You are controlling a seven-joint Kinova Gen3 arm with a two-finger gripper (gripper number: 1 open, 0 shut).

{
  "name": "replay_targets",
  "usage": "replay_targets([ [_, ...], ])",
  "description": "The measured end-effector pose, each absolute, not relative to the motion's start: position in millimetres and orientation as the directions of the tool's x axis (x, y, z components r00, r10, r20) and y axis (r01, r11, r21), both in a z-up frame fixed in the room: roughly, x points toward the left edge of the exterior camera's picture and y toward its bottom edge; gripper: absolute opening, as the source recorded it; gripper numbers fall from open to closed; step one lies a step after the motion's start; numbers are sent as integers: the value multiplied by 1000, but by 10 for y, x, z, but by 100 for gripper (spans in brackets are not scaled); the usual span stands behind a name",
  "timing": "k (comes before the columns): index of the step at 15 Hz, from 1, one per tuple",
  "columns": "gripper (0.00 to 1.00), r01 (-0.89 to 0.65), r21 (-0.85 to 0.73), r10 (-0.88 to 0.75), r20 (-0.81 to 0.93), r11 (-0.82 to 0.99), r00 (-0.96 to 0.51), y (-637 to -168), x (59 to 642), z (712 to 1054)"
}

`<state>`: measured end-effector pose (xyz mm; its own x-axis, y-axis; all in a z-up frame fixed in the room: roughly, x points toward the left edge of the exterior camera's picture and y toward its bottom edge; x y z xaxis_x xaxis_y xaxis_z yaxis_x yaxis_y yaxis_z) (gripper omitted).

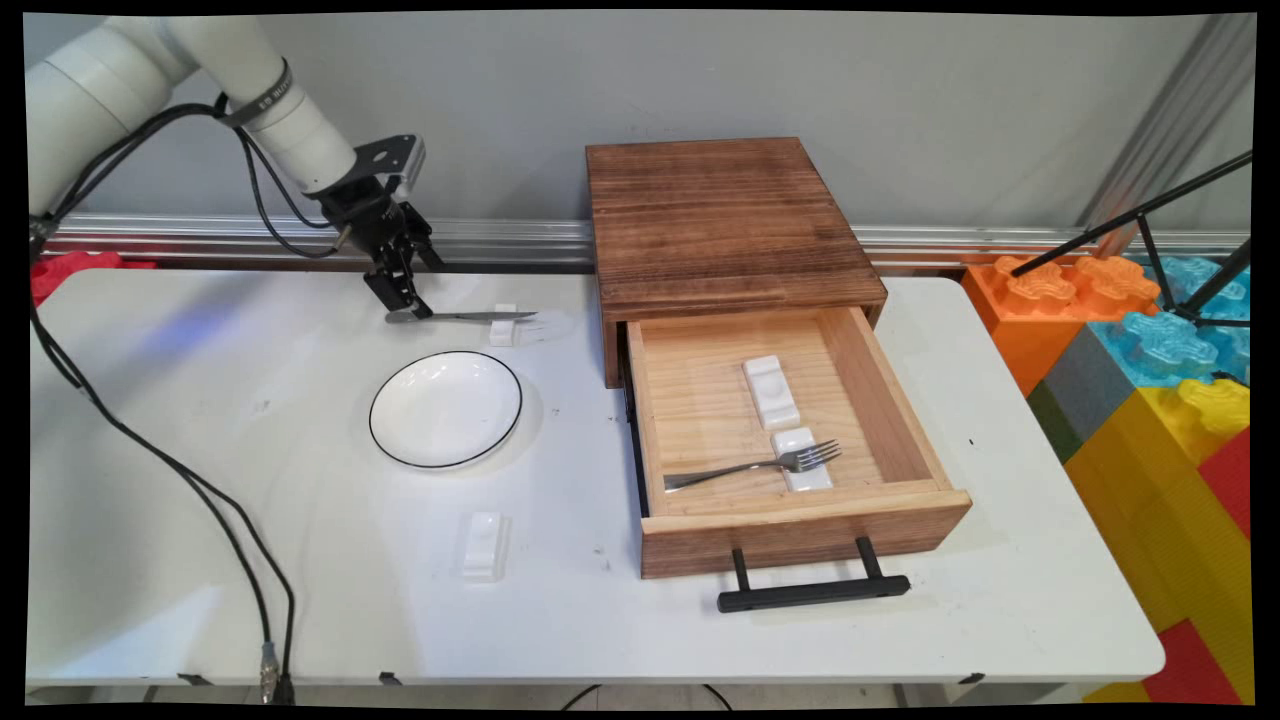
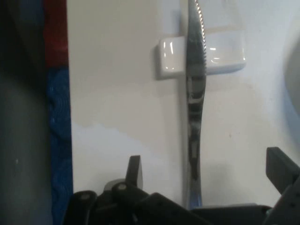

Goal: Pick up the knife from the left of the white plate

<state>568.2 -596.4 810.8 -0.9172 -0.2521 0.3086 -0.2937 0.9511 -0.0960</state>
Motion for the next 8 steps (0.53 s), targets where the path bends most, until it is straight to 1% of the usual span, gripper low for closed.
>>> replay_targets([
  [8, 100, -205, -140, -150, 327, 969, -933, -5967, 5620, 8017],
])
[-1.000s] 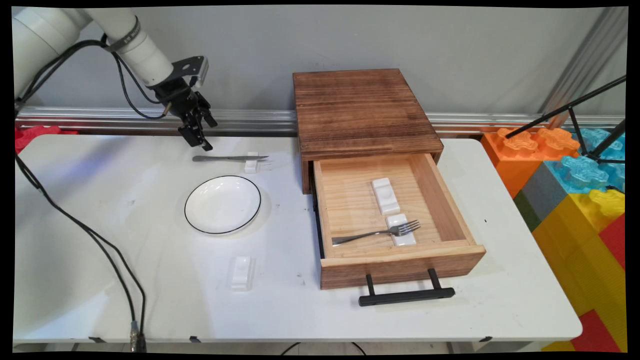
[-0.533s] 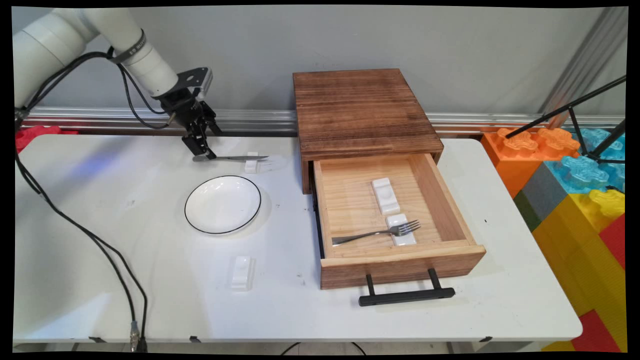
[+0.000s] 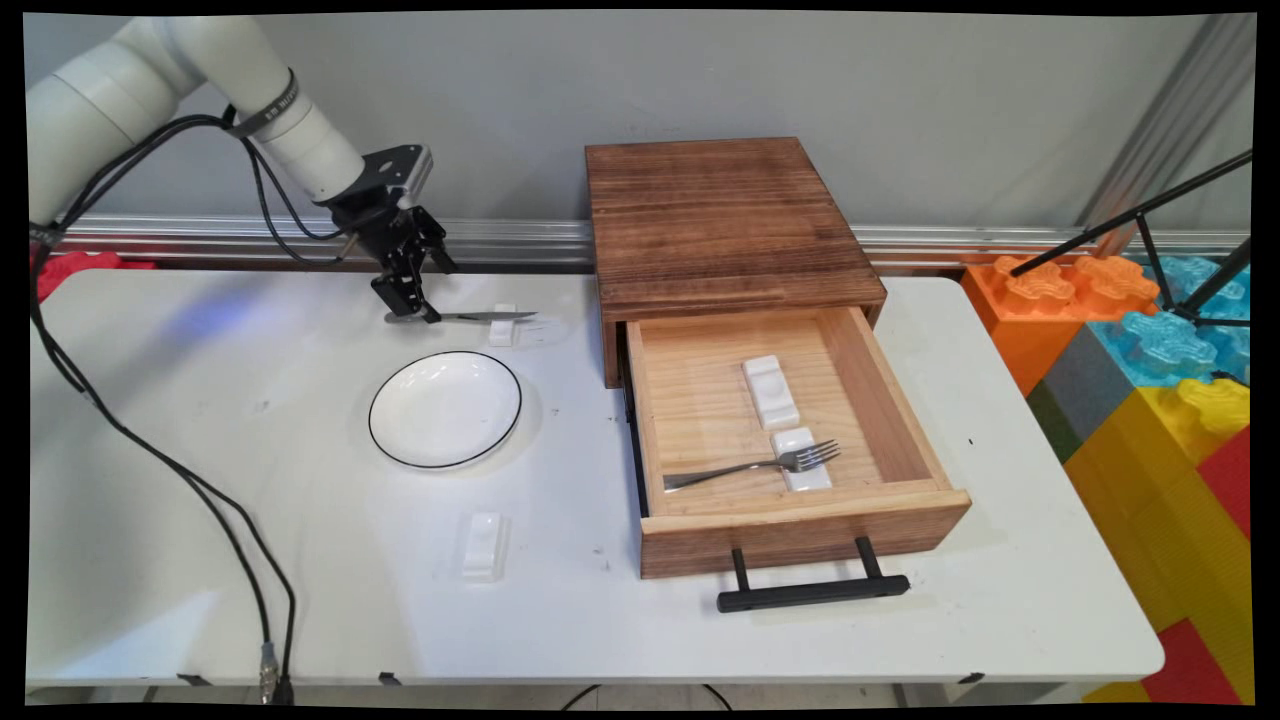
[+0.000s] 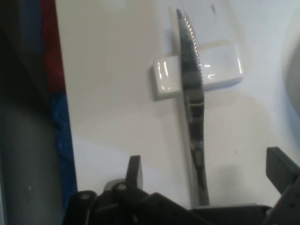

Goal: Pick up the knife from the left of the white plate

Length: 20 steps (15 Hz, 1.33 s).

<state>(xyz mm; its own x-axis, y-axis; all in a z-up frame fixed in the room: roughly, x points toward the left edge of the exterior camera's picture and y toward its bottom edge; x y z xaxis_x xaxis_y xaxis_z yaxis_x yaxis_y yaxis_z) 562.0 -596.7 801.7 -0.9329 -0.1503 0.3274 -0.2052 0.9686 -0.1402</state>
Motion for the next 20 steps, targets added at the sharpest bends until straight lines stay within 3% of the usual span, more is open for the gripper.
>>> replay_targets([
  [20, 100, -293, -129, -238, 331, 947, -913, -6102, 5472, 7897],
])
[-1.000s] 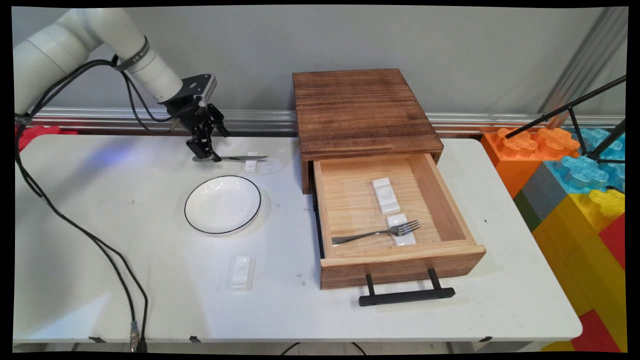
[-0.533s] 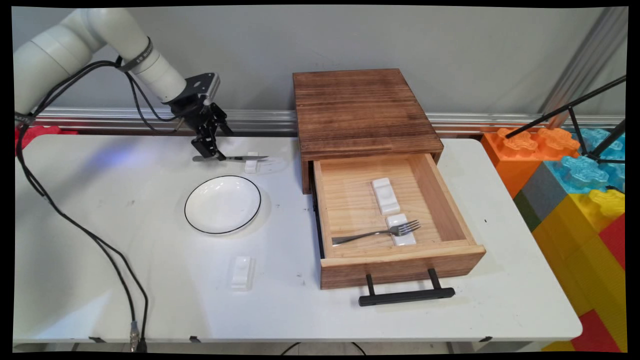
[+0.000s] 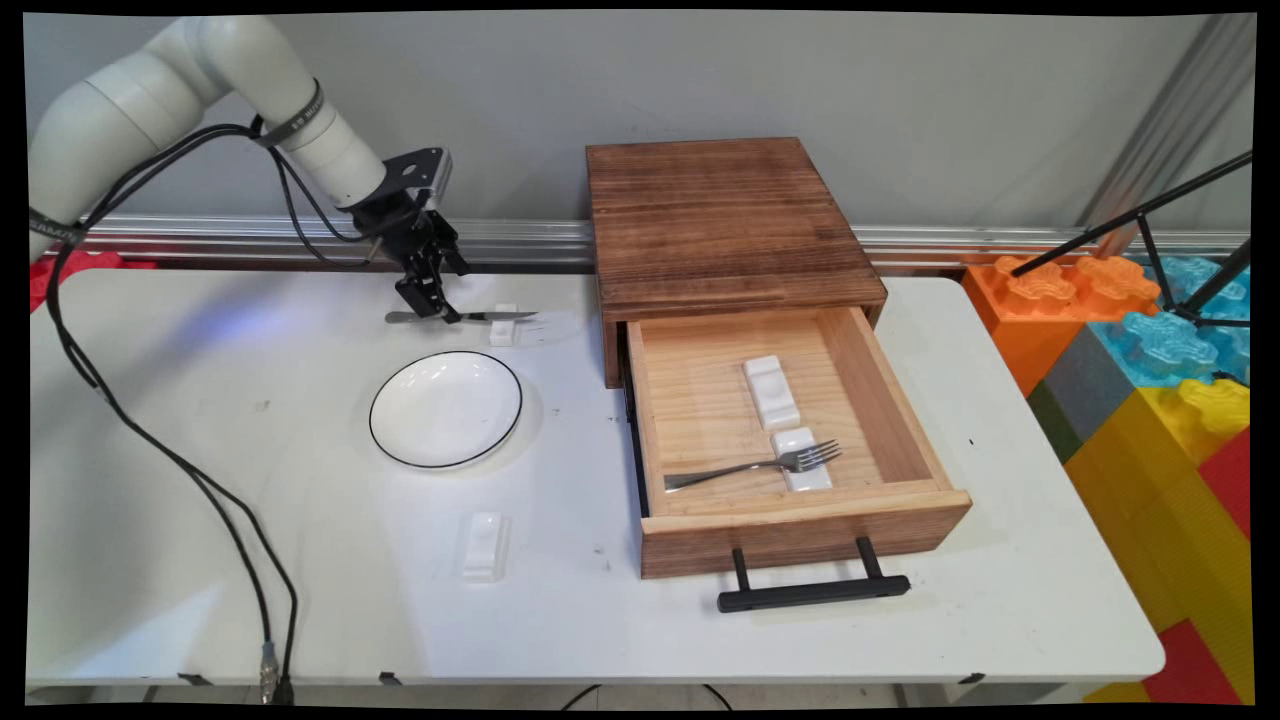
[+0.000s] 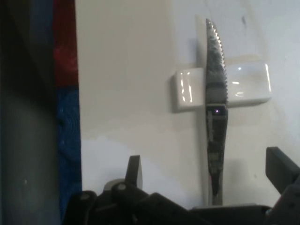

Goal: Pick up the knife from the left of the white plate

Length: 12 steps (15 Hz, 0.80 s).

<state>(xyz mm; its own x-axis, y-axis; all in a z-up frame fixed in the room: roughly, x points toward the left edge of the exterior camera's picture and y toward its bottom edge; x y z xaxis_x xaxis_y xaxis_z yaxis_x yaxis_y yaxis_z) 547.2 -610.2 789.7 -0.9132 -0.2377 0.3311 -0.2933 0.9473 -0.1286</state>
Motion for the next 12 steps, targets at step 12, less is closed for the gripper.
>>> replay_targets([
  [12, 100, -327, -104, -284, 301, 939, -910, -6159, 5479, 7809],
])
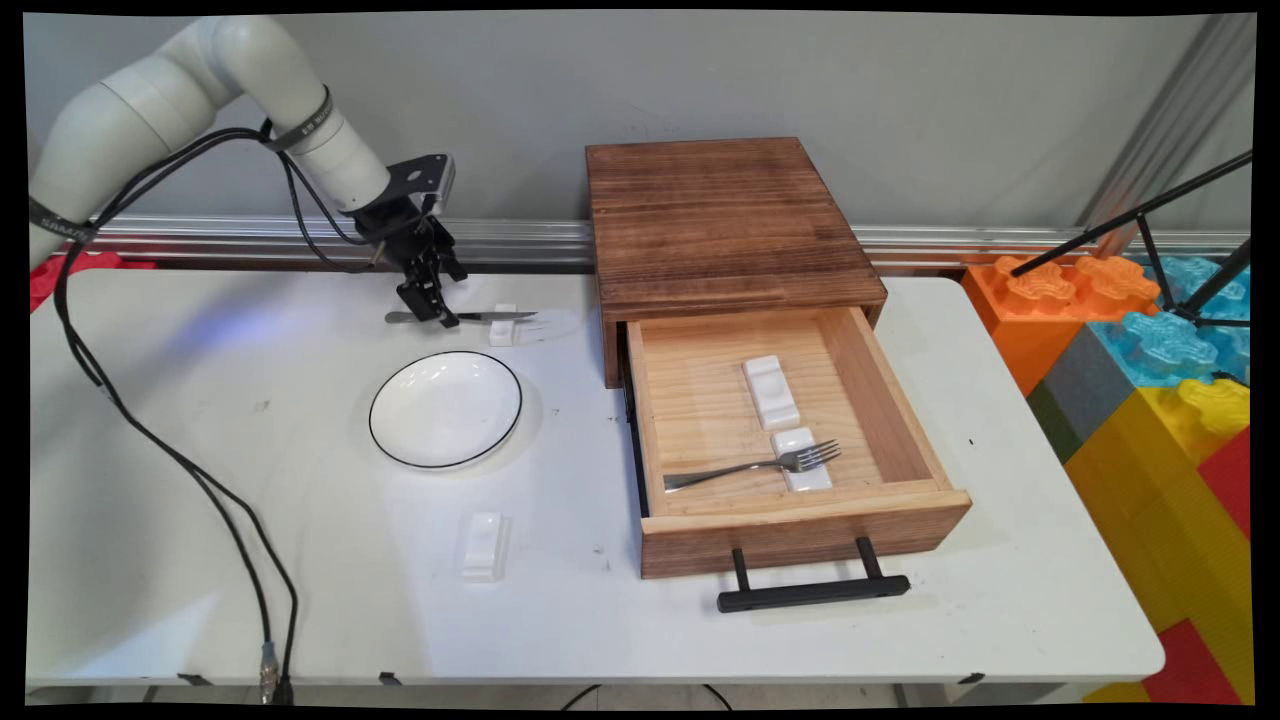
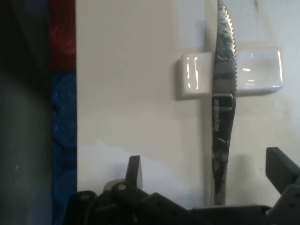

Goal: Pick up the knife from the left of the white plate

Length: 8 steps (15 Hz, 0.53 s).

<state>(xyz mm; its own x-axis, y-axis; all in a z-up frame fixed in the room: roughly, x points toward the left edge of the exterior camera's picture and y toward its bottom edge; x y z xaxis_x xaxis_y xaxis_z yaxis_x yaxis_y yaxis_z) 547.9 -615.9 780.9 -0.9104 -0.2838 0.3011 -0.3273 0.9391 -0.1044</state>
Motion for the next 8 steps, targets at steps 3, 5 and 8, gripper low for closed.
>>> replay_targets([
  [3, 100, -330, -99, -289, 295, 939, -911, -6157, 5481, 7784],
  [5, 100, -331, -96, -292, 292, 939, -911, -6152, 5488, 7765],
  [8, 0, -331, -93, -293, 291, 939, -911, -6148, 5489, 7746],
])
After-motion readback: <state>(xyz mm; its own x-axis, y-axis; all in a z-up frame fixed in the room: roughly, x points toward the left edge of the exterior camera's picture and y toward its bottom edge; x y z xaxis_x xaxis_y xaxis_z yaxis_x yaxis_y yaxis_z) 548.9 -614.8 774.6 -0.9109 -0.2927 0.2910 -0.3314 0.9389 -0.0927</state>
